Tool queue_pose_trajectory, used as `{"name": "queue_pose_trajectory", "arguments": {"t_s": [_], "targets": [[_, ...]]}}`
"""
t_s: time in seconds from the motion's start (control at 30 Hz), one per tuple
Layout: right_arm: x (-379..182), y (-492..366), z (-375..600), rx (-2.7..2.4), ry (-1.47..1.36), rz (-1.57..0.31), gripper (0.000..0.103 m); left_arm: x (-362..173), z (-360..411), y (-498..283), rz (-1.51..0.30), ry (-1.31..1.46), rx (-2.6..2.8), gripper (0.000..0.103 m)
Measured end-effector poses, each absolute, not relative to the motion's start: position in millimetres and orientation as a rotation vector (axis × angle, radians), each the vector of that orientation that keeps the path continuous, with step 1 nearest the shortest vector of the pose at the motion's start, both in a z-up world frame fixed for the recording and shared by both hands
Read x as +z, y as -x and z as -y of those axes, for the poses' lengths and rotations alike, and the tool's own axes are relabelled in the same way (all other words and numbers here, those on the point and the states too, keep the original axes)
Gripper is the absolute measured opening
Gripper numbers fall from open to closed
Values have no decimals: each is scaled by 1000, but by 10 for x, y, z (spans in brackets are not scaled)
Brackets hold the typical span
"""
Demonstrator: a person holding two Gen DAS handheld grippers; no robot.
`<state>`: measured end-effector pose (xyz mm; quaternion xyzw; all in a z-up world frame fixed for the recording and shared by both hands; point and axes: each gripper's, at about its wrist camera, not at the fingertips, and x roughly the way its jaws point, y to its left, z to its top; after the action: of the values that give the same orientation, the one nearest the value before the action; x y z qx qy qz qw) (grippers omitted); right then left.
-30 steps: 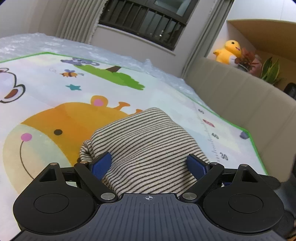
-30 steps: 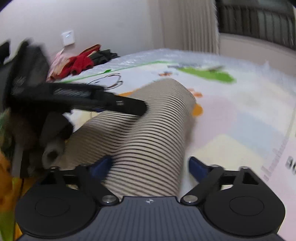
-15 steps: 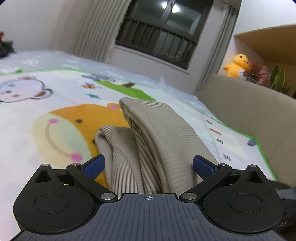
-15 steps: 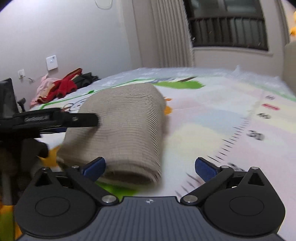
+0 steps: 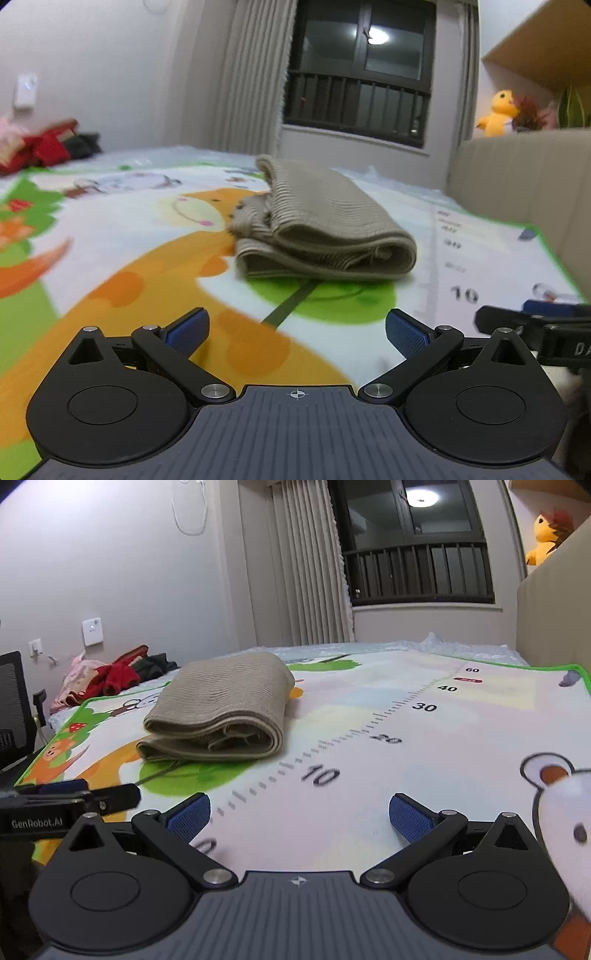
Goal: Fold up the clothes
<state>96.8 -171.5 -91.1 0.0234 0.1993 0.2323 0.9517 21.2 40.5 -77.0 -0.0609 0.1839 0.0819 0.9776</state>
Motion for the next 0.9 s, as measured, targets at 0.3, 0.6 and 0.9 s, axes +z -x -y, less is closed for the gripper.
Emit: {"name": "queue_pose_trajectory", "arguments": {"t_s": [0.3, 0.6, 0.9], "targets": [[-997, -926, 1892, 545, -107, -370, 103, -757, -159, -195, -398, -19, 263, 103], [-1061, -917, 1860, 548, -98, -349, 103, -825, -81, -175, -406, -62, 251, 103], [-1085, -916, 1832, 547, -94, -345, 103, -837, -128, -179, -420, -21, 239, 103]]}}
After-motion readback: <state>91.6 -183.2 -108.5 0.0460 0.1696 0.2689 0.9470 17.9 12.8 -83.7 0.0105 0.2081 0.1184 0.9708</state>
